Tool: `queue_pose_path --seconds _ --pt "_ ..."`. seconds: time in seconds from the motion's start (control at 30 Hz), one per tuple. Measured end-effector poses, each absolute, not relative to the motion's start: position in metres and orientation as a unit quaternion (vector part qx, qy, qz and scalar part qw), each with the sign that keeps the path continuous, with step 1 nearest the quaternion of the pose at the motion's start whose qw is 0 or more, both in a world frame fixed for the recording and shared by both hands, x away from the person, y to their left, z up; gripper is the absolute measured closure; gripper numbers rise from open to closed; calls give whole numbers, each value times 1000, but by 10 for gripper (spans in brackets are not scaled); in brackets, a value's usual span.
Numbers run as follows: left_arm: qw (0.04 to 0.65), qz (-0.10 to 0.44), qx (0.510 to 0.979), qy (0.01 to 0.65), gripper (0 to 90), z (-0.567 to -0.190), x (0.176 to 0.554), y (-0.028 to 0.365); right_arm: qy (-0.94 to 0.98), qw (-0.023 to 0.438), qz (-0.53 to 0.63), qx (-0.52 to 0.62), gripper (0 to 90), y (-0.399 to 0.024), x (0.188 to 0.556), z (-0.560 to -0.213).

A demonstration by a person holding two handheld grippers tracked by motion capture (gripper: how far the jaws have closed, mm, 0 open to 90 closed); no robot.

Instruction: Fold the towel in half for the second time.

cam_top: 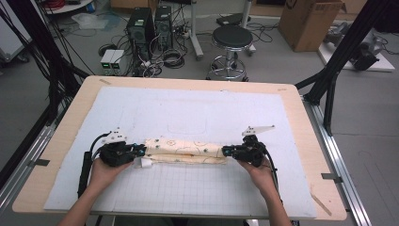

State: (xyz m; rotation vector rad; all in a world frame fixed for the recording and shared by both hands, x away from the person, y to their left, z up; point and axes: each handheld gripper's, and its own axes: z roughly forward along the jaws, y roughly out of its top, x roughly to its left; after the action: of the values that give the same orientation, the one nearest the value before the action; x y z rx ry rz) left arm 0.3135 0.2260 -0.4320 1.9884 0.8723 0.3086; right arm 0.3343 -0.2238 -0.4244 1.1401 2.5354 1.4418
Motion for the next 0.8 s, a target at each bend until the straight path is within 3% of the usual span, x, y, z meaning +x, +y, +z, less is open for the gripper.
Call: queue_pose_path --seconds 0.27,0.47,0.63,0.7,0.8 --pt "441 109 823 340 751 -435 306 228 811 -3 455 368 799 -227 329 -433" --pt "470 107 811 331 658 -426 298 234 799 -3 481 360 664 -232 321 -427" --pt "488 116 801 328 597 -415 297 235 793 11 496 354 622 -230 316 -414" --pt "491 117 800 326 600 -413 299 231 792 14 500 351 624 -226 317 -410" --pt "492 117 800 322 675 -411 303 222 795 18 496 348 671 -217 321 -406"
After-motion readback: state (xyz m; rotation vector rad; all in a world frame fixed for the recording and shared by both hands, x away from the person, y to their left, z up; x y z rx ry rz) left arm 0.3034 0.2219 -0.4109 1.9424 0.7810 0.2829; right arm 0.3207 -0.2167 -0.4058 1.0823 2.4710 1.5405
